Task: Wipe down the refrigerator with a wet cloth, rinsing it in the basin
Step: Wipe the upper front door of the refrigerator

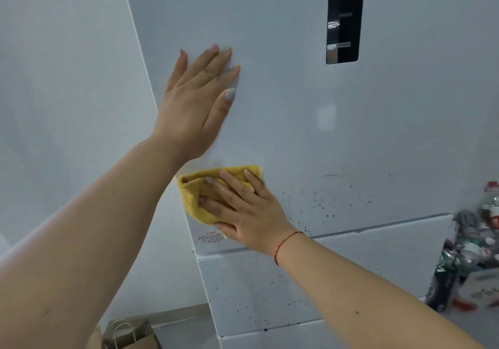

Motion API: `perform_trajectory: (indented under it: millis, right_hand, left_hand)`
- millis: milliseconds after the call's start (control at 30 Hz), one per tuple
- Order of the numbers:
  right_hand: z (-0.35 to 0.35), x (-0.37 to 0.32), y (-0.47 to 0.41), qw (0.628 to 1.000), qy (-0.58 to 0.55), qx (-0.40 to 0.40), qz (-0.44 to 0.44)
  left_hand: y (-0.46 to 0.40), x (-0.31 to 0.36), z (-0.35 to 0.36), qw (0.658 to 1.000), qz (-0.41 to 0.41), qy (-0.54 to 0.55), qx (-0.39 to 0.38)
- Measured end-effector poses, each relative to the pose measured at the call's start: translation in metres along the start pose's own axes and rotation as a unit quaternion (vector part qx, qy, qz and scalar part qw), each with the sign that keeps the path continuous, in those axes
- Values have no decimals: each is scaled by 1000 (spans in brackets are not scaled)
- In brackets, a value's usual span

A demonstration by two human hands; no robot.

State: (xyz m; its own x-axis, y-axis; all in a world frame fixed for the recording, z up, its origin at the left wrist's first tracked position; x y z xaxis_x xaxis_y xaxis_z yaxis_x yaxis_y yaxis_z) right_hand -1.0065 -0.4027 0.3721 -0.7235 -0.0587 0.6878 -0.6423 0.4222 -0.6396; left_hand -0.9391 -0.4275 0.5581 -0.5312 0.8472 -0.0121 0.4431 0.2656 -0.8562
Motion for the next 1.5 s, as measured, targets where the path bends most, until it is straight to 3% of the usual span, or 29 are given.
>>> perform_trajectory:
  millis: [233, 433, 533, 667, 733, 800, 900, 1000, 1133, 1233, 1333, 1500]
  right_hand:
    - [-25, 81, 84, 991, 49, 28, 119]
    - [-46, 161, 173, 946, 61, 6, 317]
    - [-53, 183, 214, 887, 36, 12, 460]
    - [-50, 165, 224, 753, -12, 125, 646]
    - [-41, 141, 211, 691, -23, 161, 704]
    - [-29, 114, 192, 670, -26, 163, 724]
    - [-11, 68, 147, 706, -32, 147, 692]
    - [2, 28, 97, 775, -49, 108, 621]
    - [14, -14, 35, 892, -65, 76, 441]
    - [18, -38, -5, 957, -79, 61, 273]
    - [21, -48, -17, 988, -84, 22, 129]
    - [25, -48, 4, 996, -77, -22, -45]
  left_hand:
    - [2, -2, 6, 999, -26, 6, 28]
    - [3, -1, 12, 998, -29, 12, 46]
    - [2, -2, 11, 998, -26, 16, 50]
    - [1, 0, 11, 999, -26, 9, 36]
    - [2, 2, 10, 999, -32, -1, 21]
    - [3, 6, 8, 999, -35, -9, 1]
    - [4, 6, 4, 998, -38, -26, -29]
    - [4, 5, 2, 998, -33, -36, -48]
    - [5, 4, 2, 997, -31, -38, -62]
    - [6, 6, 2, 997, -42, -33, -52]
    - [8, 12, 4, 998, -53, -15, -33]
    - [15, 26, 17, 999, -34, 13, -22]
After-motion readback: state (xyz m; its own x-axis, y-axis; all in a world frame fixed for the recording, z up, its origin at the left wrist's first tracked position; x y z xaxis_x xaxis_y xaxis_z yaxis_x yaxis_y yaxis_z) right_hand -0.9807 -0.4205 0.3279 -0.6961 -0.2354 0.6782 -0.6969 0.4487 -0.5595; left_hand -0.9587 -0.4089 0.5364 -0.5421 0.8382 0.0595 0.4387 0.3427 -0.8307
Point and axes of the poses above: each hand's wrist, its own y-axis away from the middle knuckle, its own z-axis out of the palm, x = y × z, the point moved 6 cm from there along -y, towards the middle knuckle, and after that the axes turned 15 degrees about -z, right-handed, at the moved point
